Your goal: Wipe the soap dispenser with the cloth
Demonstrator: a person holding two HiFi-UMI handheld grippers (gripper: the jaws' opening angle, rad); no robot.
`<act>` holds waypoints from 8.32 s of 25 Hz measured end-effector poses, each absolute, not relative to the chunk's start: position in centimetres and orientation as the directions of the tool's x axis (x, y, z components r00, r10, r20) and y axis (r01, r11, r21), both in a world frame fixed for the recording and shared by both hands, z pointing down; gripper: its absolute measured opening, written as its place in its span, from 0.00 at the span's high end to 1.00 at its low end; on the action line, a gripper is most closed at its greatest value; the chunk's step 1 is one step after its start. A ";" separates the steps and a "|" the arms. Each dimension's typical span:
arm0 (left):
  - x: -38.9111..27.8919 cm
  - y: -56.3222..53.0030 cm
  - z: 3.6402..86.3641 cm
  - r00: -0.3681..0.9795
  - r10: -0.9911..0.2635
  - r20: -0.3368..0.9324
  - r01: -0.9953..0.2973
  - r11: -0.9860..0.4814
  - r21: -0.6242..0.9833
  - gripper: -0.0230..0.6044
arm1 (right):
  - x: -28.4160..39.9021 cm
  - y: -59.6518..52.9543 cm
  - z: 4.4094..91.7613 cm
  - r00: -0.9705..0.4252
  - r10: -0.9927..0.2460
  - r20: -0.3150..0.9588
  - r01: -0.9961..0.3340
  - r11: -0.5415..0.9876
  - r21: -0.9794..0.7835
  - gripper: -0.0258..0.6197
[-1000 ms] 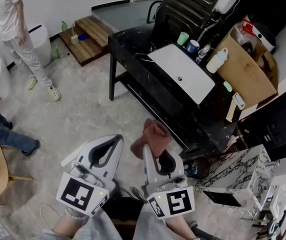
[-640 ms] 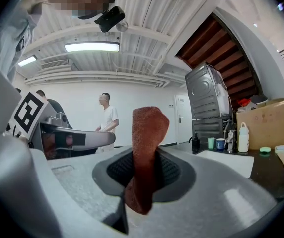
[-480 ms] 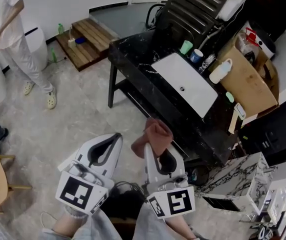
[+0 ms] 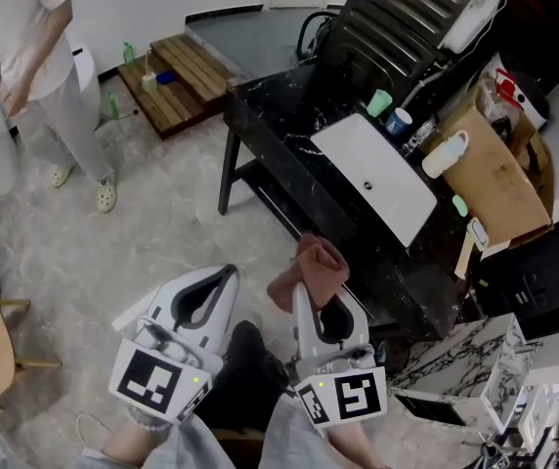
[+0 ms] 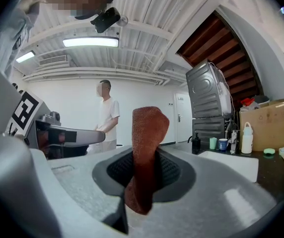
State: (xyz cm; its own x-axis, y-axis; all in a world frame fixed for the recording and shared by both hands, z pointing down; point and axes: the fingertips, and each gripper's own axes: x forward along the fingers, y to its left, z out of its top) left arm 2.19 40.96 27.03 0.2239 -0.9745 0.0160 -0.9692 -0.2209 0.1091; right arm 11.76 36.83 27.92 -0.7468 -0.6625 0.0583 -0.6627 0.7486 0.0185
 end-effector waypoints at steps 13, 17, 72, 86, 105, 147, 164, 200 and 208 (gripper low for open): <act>-1.8 32.7 28.7 0.190 -0.980 0.063 -0.973 -0.179 0.148 0.96 | 6.0 28.1 28.7 -0.790 -0.609 0.069 -0.605 0.793 0.073 0.84; -3.2 27.8 28.8 0.199 -0.978 0.063 -0.975 -0.191 0.111 0.96 | 4.1 23.2 29.1 -0.801 -0.594 0.071 -0.592 0.804 0.048 0.84; -3.8 -11.9 27.1 0.615 -0.788 0.013 -0.781 -0.608 0.142 0.96 | 7.2 -13.9 26.2 -0.409 -0.910 0.062 -0.910 0.412 0.049 0.84; -9.3 -20.0 28.3 0.682 -0.731 0.023 -0.722 -0.668 0.179 0.96 | 5.4 -29.2 27.6 -0.283 -0.953 0.112 -0.946 0.296 0.133 0.84; -13.5 -25.1 30.4 0.725 -0.687 0.039 -0.676 -0.700 0.229 0.96 | 2.1 -40.2 31.8 -0.163 -0.958 0.237 -0.885 0.249 0.395 0.84; -13.6 -30.6 34.2 0.591 -0.788 0.173 -0.803 -0.554 0.220 0.96 | -2.4 -44.7 41.9 -0.129 -0.931 0.341 -0.600 0.347 0.721 0.84; -12.8 -30.8 34.3 0.592 -0.787 0.174 -0.802 -0.554 0.224 0.96 | -2.9 -42.6 44.5 -0.258 -0.797 0.546 -0.672 0.554 0.491 0.84; -12.1 -29.7 34.6 0.611 -0.769 0.186 -0.789 -0.573 0.224 0.96 | 2.4 -46.2 44.7 -0.189 -0.804 0.564 -0.817 0.448 0.363 0.84; -12.0 -29.7 34.3 0.633 -0.754 0.173 -0.771 -0.596 0.225 0.96 | 3.0 -43.9 43.2 -0.181 -0.811 0.557 -0.870 0.396 0.295 0.84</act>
State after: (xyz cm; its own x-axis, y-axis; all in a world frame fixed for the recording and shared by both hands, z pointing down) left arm -11.95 -29.71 34.33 0.6334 -0.7542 0.1733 -0.7710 -0.5957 0.2252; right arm 3.04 -43.88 43.19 -0.1808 -0.8107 0.5568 -0.8695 0.3963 0.2948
